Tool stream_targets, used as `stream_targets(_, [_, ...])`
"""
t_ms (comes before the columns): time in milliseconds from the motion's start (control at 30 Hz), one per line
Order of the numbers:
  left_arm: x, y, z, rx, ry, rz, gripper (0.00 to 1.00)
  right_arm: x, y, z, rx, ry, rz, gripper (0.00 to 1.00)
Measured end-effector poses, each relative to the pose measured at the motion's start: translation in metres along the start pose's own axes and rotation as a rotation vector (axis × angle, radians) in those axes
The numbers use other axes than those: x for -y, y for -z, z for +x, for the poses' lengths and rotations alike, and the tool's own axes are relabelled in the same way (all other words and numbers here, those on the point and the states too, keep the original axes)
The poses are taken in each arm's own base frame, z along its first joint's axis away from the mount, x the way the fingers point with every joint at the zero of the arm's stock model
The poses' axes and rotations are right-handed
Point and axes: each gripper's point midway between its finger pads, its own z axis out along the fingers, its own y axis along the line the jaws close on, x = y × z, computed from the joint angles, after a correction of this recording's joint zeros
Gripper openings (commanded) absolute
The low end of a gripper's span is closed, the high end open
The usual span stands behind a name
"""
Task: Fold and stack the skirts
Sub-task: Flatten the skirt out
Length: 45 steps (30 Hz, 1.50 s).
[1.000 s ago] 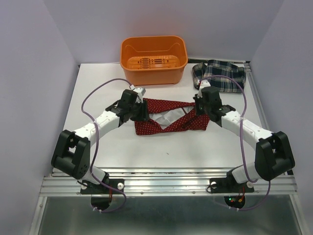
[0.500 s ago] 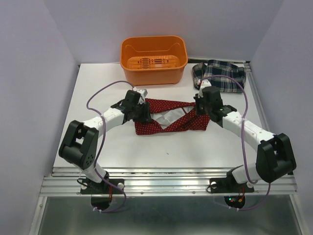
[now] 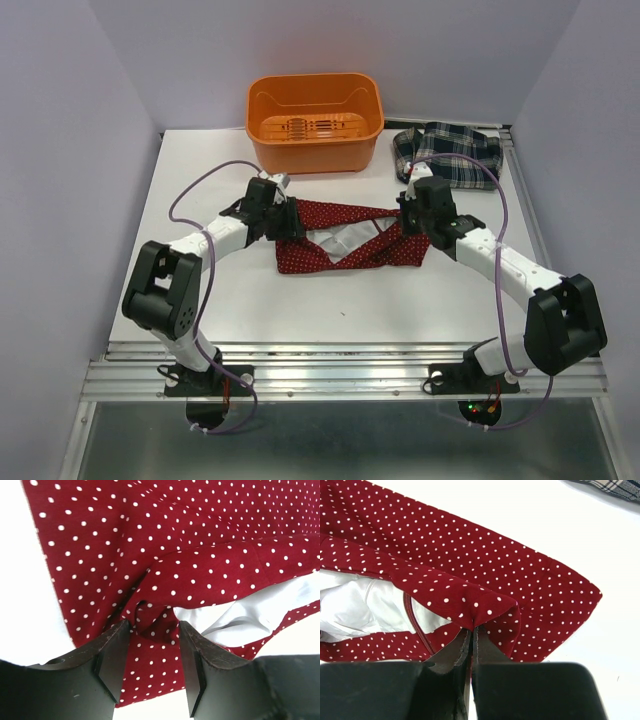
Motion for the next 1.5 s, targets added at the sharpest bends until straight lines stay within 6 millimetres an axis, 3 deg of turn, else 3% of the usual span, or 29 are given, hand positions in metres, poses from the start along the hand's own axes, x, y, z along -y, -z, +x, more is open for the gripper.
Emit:
stream_targets(167, [0.002, -0.007, 0.004, -0.019, 0.005, 0.019, 0.48, -0.001, 0.000, 0.000, -0.001, 0.000, -0.004, 0.01])
stream_targets(267, [0.005, -0.007, 0.003, -0.020, 0.007, 0.037, 0.37, -0.001, 0.000, 0.000, -0.001, 0.000, -0.006, 0.01])
stream_targets(467, [0.006, -0.006, 0.000, -0.006, -0.010, 0.044, 0.29, -0.001, 0.000, 0.000, -0.001, 0.000, -0.006, 0.01])
stream_targets(567, [0.004, 0.001, -0.005, 0.014, -0.038, 0.019, 0.23, -0.001, 0.000, 0.000, -0.002, 0.001, -0.006, 0.01])
stream_targets(700, [0.003, 0.022, -0.023, 0.059, -0.097, -0.031, 0.09, 0.001, 0.005, -0.005, -0.001, 0.011, -0.002, 0.01])
stream_targets(833, [0.002, 0.048, -0.050, 0.117, -0.168, -0.099, 0.15, 0.010, 0.016, -0.029, 0.055, 0.008, 0.012, 0.01])
stream_targets(967, [-0.004, 0.066, -0.054, 0.132, -0.230, -0.155, 0.28, 0.016, 0.028, -0.048, 0.108, -0.001, 0.015, 0.01])
stream_targets(1200, [-0.022, 0.073, -0.049, 0.113, -0.292, -0.244, 0.41, 0.012, 0.033, -0.043, 0.085, 0.008, -0.015, 0.01])
stream_targets(1267, [-0.026, 0.073, -0.049, 0.111, -0.305, -0.258, 0.40, 0.010, 0.033, -0.041, 0.075, 0.010, -0.027, 0.01])
stream_targets(1333, [-0.027, 0.070, -0.048, 0.103, -0.312, -0.260, 0.21, 0.009, 0.032, -0.038, 0.067, 0.014, -0.033, 0.01])
stream_targets(1367, [-0.028, 0.068, -0.046, 0.092, -0.321, -0.258, 0.04, 0.009, 0.032, -0.036, 0.062, 0.015, -0.037, 0.01])
stream_targets(1500, [-0.027, 0.063, -0.042, 0.069, -0.330, -0.240, 0.00, 0.009, 0.030, -0.027, 0.042, 0.026, -0.043, 0.01])
